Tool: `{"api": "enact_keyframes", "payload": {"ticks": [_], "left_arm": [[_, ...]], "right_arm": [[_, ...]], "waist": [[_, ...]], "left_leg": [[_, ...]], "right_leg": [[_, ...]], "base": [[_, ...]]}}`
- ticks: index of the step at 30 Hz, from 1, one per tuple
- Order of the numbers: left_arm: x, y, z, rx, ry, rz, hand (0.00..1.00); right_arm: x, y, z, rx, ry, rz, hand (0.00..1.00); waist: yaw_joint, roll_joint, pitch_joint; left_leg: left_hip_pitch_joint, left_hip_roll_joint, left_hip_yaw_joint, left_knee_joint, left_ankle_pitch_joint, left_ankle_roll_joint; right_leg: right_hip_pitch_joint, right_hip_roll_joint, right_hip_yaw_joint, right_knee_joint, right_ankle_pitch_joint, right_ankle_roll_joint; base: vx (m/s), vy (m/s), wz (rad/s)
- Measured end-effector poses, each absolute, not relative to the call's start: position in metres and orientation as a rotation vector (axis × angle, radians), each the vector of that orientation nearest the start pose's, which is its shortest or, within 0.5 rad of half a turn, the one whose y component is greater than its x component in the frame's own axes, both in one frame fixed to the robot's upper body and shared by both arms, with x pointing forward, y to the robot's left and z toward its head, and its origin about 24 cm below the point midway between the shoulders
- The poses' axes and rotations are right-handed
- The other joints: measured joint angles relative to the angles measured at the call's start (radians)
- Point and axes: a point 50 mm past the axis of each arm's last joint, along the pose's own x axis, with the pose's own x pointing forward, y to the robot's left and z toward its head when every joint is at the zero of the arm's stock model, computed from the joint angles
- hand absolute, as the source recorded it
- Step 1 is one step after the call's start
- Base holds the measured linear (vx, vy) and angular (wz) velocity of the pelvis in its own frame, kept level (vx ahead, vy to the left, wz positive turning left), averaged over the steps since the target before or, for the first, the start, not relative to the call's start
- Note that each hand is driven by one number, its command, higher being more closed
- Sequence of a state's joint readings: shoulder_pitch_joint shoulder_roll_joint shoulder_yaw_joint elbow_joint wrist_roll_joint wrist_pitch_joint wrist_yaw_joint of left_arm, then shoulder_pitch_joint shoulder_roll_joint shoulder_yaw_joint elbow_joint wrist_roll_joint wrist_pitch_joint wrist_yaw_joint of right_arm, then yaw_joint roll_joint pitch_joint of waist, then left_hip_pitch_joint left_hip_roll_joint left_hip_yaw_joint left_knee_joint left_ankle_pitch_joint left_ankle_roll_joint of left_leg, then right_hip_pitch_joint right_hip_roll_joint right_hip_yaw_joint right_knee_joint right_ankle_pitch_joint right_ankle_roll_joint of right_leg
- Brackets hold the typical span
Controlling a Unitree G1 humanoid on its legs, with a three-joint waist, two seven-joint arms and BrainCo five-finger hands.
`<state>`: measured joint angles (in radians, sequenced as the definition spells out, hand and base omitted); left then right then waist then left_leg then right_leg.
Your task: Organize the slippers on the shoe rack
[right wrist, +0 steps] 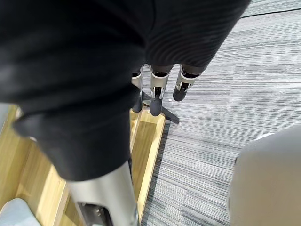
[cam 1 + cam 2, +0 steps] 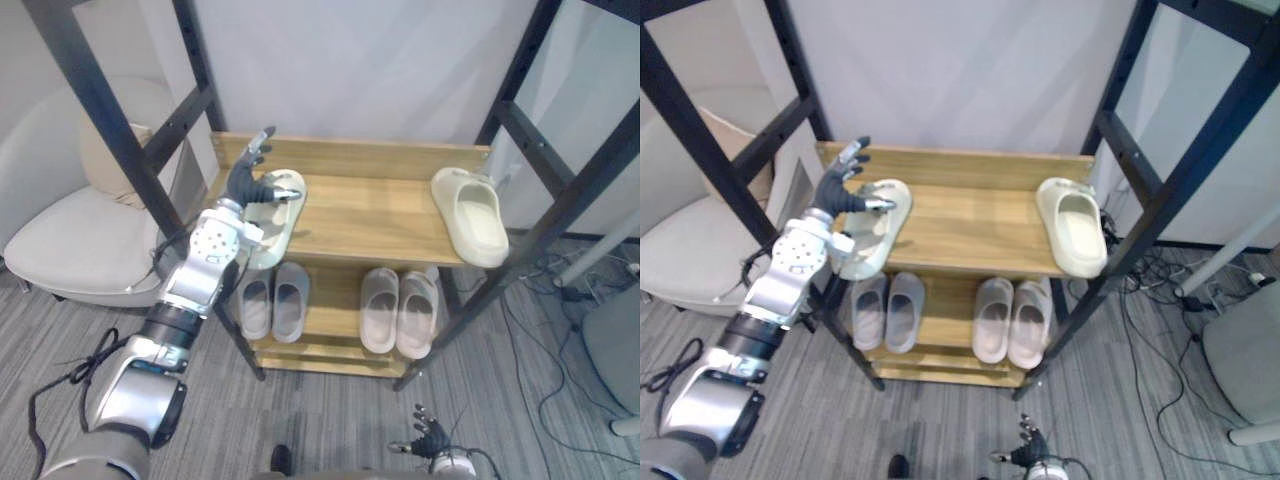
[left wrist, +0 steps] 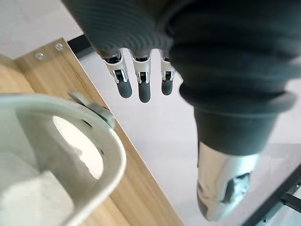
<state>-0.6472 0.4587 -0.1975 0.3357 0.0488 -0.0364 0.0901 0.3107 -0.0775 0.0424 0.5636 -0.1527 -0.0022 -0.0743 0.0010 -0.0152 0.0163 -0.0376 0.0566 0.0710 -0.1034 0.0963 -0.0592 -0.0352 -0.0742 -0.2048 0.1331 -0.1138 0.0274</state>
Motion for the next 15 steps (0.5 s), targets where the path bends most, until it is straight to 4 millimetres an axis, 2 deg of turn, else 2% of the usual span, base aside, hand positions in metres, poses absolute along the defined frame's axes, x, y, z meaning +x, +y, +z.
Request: {"api": "enact_keyframes", "payload": {"ticks": [15], "left_arm": [[0.360, 0.191, 0.166, 0.635, -0.313, 0.032, 0.00]], "right_arm": [[0.100, -0.181, -0.127, -0.228, 0.862, -0.042, 0.00]], "waist": [[-0.001, -0.004, 0.001]], "left_leg": [[-0.007, 0.004, 0.004, 0.000, -0.001, -0.001]], "right_leg": [[0.002, 0.005, 0.002, -0.026, 0.017, -0.002]], "base": [[0.00, 0.000, 0.00]]}}
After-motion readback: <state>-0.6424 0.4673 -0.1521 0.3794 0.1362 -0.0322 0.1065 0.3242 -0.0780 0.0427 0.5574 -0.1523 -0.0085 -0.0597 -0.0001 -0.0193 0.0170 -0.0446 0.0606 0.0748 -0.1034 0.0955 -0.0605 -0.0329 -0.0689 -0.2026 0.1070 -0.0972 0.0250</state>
